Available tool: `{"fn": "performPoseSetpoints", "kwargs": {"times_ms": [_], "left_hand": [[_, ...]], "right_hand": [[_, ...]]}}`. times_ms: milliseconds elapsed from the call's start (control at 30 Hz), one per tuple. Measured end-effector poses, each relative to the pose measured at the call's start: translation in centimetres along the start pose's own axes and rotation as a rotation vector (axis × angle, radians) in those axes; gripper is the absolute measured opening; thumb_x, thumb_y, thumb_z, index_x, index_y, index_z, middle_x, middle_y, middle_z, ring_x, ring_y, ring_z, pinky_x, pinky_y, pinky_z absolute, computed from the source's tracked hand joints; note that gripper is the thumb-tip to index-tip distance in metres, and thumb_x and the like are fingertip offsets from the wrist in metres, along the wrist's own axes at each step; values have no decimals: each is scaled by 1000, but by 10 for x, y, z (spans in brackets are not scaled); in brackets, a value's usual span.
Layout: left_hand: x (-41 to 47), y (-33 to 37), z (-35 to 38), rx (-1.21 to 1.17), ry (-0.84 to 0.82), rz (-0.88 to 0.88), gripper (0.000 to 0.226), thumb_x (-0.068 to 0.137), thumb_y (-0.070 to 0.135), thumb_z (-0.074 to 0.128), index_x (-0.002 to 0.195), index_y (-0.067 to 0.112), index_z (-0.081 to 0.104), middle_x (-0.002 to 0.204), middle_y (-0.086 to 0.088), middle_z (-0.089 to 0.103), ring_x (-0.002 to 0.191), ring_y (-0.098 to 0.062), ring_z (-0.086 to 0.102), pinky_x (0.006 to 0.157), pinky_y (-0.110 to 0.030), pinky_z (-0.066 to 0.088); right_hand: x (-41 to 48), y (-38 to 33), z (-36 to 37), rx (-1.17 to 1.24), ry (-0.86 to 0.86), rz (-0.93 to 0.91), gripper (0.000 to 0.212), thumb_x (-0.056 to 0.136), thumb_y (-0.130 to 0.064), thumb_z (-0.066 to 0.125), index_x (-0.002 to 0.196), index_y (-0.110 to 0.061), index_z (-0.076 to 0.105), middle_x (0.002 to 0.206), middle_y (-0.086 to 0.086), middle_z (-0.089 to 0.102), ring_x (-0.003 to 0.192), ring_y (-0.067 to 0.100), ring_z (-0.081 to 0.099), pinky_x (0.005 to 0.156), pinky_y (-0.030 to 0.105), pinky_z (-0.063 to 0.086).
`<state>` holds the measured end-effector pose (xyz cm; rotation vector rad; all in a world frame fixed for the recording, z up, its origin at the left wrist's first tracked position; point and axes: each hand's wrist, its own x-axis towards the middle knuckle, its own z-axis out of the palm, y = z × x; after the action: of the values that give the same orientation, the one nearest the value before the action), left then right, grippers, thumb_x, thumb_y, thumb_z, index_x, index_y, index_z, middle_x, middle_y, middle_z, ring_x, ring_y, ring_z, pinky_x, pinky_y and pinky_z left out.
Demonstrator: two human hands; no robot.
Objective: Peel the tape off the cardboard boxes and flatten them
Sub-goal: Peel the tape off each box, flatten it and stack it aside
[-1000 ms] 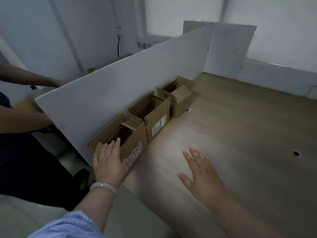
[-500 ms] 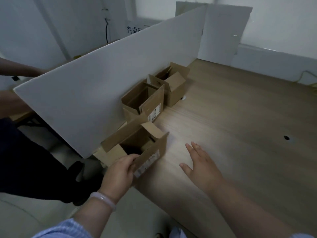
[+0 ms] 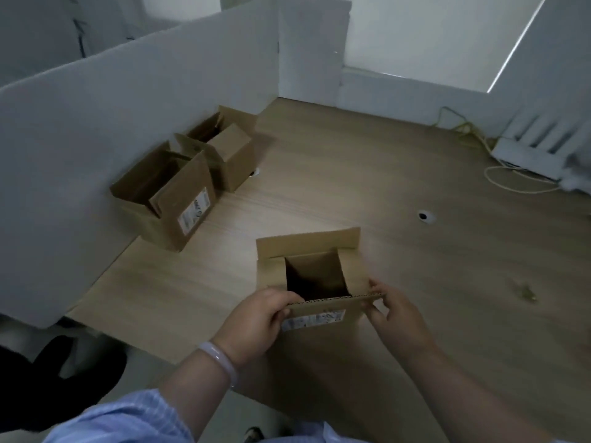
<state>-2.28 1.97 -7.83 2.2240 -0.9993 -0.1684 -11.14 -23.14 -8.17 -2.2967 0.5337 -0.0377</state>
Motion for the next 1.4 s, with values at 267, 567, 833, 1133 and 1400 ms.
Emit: {"fn": "performPoseSetpoints", "kwargs": {"times_ms": [267,567,833,1133,1400], "left_hand": [[32,16,43,-131,169,-240,77,75,22,78,140,32,38,140,12,36,126,4,31,109,-17,29],[41,25,64,-638,263,-573,58,77,12,77,121,31,45,109,16,56,101,1,55,71,-8,47],[72,26,31,-823,367,-596,30,86,14,67,113,20,55,106,4,65,100,-10,62,70,-12,49],[78,23,16,-811,141,-691,72,85,15,66,143,32,28,129,5,52,108,-16,58,91,-38,50],[74,25,24,-972,135,-620,42,88,-4,57,125,15,50,121,-6,60,109,-14,59,87,-28,52]], "right_hand": [[-14,56,-41,245,215,168,26,85,-17,69,103,-31,56,106,-15,60,94,2,61,73,7,44],[-5,66,-20,313,-53,309,54,86,-29,67,137,-27,46,136,-4,52,128,15,46,102,33,41],[5,39,-32,473,188,229,59,79,1,68,127,-20,42,122,-5,53,114,10,52,95,24,39],[2,23,-46,497,145,219,69,78,-11,70,137,-36,45,126,-6,53,114,11,54,95,33,48],[2,29,-52,644,274,269,54,80,-8,73,127,-20,51,119,-1,60,107,10,56,91,26,44]]}}
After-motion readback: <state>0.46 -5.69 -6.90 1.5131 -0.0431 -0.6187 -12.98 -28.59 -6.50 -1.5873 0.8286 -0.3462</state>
